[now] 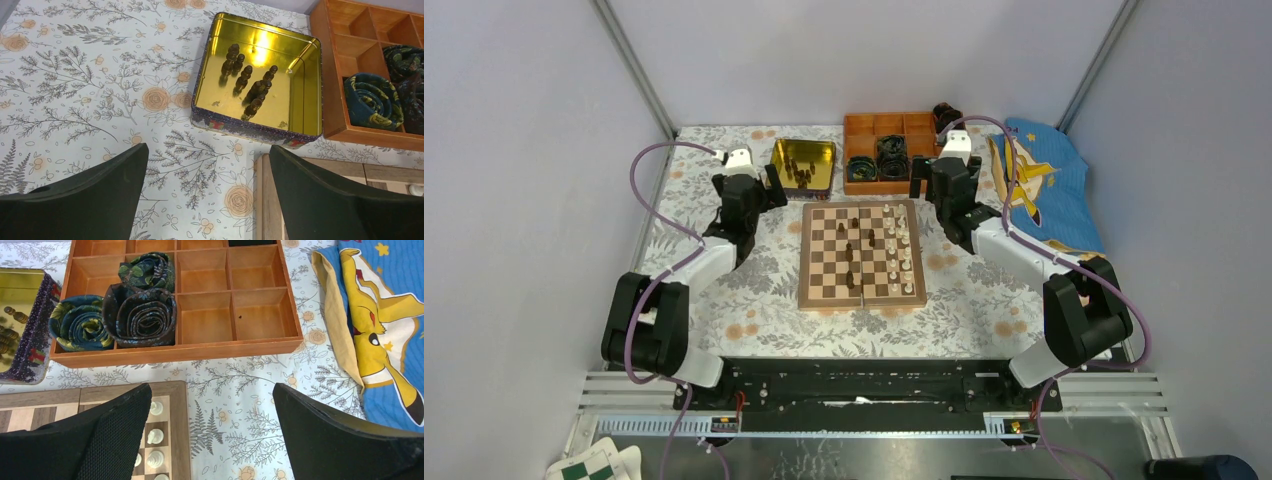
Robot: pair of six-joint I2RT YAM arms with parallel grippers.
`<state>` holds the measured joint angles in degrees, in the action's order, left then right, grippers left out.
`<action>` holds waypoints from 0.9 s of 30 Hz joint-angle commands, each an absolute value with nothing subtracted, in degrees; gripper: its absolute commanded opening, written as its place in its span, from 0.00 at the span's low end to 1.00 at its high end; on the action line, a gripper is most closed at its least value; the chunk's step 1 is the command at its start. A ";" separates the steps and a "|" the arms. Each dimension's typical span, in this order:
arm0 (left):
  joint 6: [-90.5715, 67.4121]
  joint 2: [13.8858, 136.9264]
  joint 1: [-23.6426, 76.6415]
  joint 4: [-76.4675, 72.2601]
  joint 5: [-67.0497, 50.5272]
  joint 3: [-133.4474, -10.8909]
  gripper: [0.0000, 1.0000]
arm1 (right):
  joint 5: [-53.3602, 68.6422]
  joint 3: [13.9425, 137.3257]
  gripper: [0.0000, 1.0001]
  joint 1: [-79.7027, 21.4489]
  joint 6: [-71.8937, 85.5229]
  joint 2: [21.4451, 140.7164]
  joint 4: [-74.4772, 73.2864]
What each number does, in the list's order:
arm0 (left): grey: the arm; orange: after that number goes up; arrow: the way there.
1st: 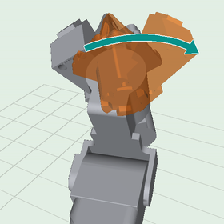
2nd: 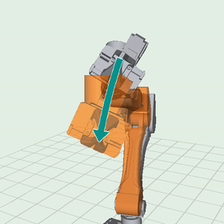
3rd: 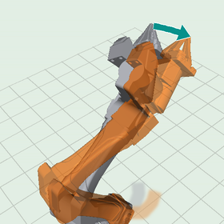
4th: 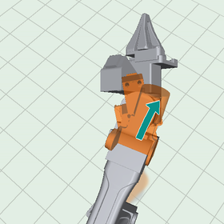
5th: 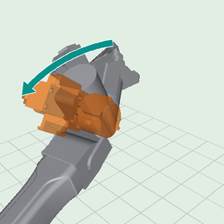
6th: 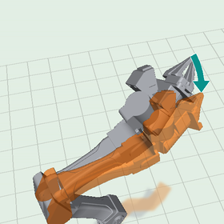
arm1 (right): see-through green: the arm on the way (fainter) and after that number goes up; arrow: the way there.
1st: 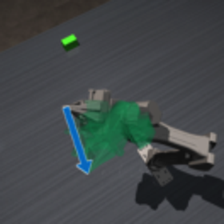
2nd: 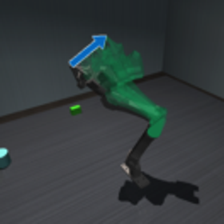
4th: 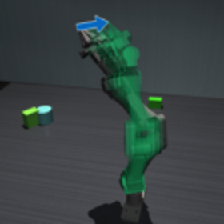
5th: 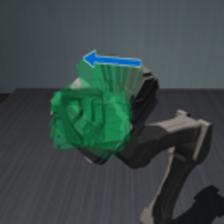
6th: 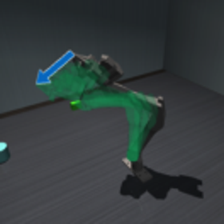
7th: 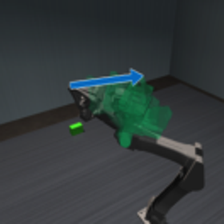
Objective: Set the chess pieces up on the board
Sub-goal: Move the storage box to the center of the board.
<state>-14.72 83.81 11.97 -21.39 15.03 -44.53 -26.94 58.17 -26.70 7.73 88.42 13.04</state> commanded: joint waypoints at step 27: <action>-24.24 113.20 8.11 2.30 18.07 -78.38 0.69 | -37.38 65.69 0.94 -27.63 6.94 93.81 12.77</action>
<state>-23.03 110.61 8.86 -2.61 18.20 -75.00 -35.24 62.06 -27.00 7.31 92.62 11.92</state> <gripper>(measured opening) 0.693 0.938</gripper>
